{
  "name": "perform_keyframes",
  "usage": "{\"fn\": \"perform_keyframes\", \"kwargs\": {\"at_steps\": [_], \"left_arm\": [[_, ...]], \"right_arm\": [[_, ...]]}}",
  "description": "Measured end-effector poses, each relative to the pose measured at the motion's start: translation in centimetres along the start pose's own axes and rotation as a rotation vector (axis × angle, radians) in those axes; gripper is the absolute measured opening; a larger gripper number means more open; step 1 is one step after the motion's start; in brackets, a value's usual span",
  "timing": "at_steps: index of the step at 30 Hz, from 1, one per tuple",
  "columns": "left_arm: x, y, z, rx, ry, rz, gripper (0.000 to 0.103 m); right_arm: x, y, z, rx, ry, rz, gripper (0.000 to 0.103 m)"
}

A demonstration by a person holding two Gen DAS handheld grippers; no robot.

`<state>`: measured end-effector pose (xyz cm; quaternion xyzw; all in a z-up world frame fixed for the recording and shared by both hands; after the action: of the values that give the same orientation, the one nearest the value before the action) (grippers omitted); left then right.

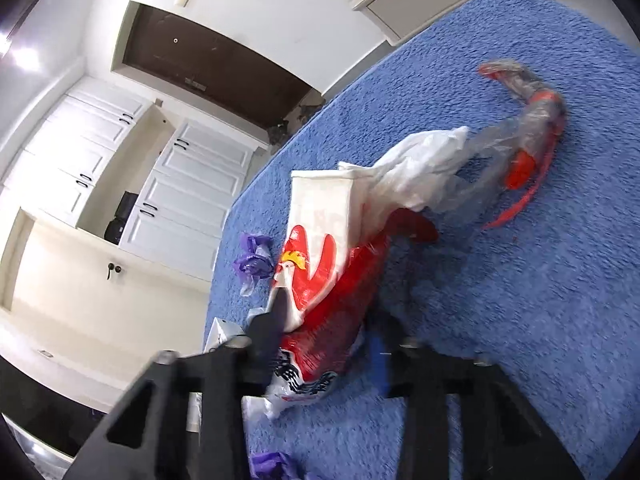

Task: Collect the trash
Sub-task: 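Grasp the purple wrapper with the left gripper while the right grasps the red-white bag, then carry the purple wrapper and red-white bag with both grippers over the bin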

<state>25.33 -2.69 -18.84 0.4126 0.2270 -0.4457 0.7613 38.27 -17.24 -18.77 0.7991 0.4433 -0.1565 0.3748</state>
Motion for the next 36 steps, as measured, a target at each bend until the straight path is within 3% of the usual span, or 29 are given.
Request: {"fn": "perform_keyframes", "kwargs": {"at_steps": [5,15,21,26,36], "left_arm": [[-1.2,-0.5,0.5,0.019,-0.003,0.014,0.034],[-3.4,-2.0,2.5,0.063,-0.008,0.026,0.033],[-4.0,-2.3,5.7,0.116,-0.02,0.025,0.033],[-2.6,-2.9,10.3,0.178,-0.041,-0.008,0.033],[3.7,-7.1,22.1,0.366,-0.075,-0.123,0.033]], "right_arm": [[-2.6,-1.1,-0.1,-0.024,0.036,0.012,0.014],[-10.1,-4.8,0.2,-0.067,0.084,0.041,0.013],[-16.5,-5.7,3.1,-0.03,0.076,0.124,0.013],[-22.3,-6.4,6.9,-0.031,-0.018,0.191,0.013],[-31.8,-7.3,15.8,-0.069,-0.35,0.282,0.013]]}}
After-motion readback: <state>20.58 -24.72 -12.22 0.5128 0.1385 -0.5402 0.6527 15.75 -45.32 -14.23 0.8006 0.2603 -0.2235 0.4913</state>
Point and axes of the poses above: each gripper's, at about its wrist camera, not at the fingertips, and x roughly the way its jaws point, z to its right, y to its top, the point moved 6 cm from there along x, roughly the way its jaws point, and after that the axes turned 12 degrees about -x, right-handed, at the moved point
